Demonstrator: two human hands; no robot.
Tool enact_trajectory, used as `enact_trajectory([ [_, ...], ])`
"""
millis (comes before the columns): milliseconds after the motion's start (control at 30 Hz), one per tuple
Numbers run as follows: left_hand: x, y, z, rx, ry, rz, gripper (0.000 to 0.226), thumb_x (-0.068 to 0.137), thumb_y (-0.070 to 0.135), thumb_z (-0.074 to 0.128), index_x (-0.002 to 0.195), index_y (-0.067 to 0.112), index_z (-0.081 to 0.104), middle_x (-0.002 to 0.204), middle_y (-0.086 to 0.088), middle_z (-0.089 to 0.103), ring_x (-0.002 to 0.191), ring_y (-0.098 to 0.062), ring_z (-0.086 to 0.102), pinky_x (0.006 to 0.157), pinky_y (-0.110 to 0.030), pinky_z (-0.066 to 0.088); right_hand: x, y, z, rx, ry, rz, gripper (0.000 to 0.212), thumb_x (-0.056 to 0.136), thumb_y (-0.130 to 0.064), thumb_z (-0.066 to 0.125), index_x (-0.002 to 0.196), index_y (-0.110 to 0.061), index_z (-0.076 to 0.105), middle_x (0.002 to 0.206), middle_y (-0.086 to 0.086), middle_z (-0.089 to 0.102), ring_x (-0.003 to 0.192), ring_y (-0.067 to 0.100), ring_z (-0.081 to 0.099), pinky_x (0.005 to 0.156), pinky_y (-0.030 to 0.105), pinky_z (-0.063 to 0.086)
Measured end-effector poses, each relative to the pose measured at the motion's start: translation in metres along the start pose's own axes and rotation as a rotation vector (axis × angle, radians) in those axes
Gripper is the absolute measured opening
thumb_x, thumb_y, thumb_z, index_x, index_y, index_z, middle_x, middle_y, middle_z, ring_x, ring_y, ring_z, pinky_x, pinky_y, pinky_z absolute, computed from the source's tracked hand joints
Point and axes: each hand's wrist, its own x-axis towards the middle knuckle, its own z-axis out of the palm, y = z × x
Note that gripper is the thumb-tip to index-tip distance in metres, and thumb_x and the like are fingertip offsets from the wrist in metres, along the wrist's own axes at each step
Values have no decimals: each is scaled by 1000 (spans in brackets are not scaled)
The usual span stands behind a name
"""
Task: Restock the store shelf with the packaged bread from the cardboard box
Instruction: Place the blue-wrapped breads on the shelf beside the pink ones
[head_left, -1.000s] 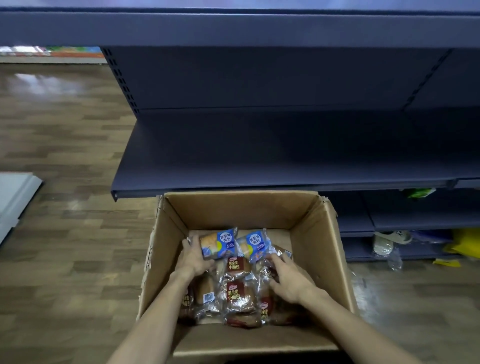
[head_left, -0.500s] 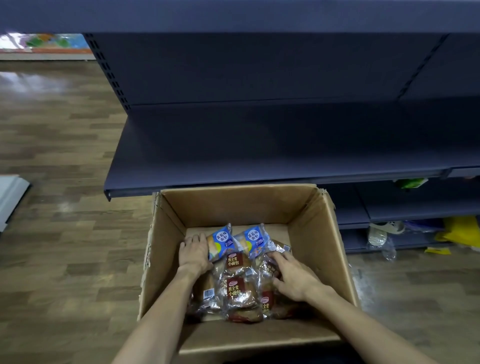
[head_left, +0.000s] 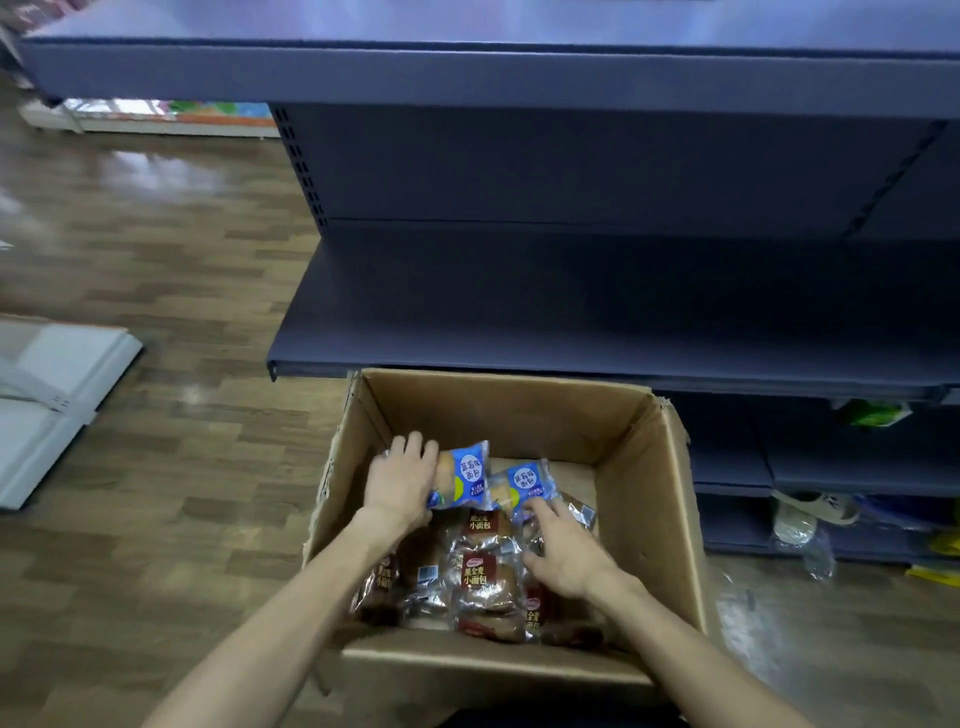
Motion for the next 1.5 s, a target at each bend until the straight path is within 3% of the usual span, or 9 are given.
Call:
enact_trajectory([
  [167,-26,-8,-32,1,143,81,83,65,49,81,130,18,40,127,-5,43,114,-24,45,80,-35,48,-1,-22,-23,-14,209,-118,94,82,-38,73,155,-29,14,153,3,18,124,24,52,94,36,51],
  [367,-49,-10,-65,16,277,265,86,53,50,85,123,18,46,117,-5,49,101,-21,50,66,-30,51,-17,-52,-38,-234,432,-261,111,75,-51,78,158,-35,6,162,9,8,149,28,10,118,44,28],
  [567,-68,-1,-112,-27,426,320,77,58,61,76,115,17,50,110,-3,48,93,-19,48,43,-30,49,-34,-61,-64,-373,608,-329,116,64,-40,89,156,-22,20,158,13,26,144,33,26,108,44,40],
  [667,-77,-5,-131,-13,437,297,78,57,55,80,116,17,48,114,-4,47,95,-19,49,47,-30,51,-34,-65,-87,-419,642,-442,113,54,-32,92,150,-13,34,139,9,47,126,29,44,93,39,51],
  [867,-85,-12,-183,15,549,222,85,58,34,86,129,13,44,113,-5,47,95,-19,48,59,-31,55,-34,-83,-164,-581,834,-641,98,45,-37,95,131,-9,55,121,11,59,106,29,58,76,37,54],
  [1033,-80,-5,-245,41,721,169,91,52,26,87,129,4,44,111,-12,51,94,-26,51,78,-36,52,-49,-95,-239,-652,968,-730,91,47,-33,93,126,-6,56,118,15,59,103,32,57,72,39,52],
  [1200,-77,3,-304,57,848,145,86,49,22,86,124,-1,50,111,-17,52,93,-32,52,81,-38,49,-72,-98,-298,-655,1103,-794,89,48,-29,91,127,-5,56,116,15,58,100,35,55,69,40,49],
  [1367,-66,17,-358,40,960,177,82,53,19,88,123,-1,49,117,-18,50,102,-35,49,87,-41,47,-90,-96,-350,-663,1196,-901,90,59,-30,87,137,-8,47,125,15,54,112,36,50,82,48,51],
  [1500,-50,36,-396,52,1017,228,82,54,18,88,124,-1,49,117,-18,49,103,-35,49,87,-42,48,-102,-90,-386,-713,1250,-898,84,64,-39,85,135,-10,50,126,12,57,109,33,55,75,43,49],
])
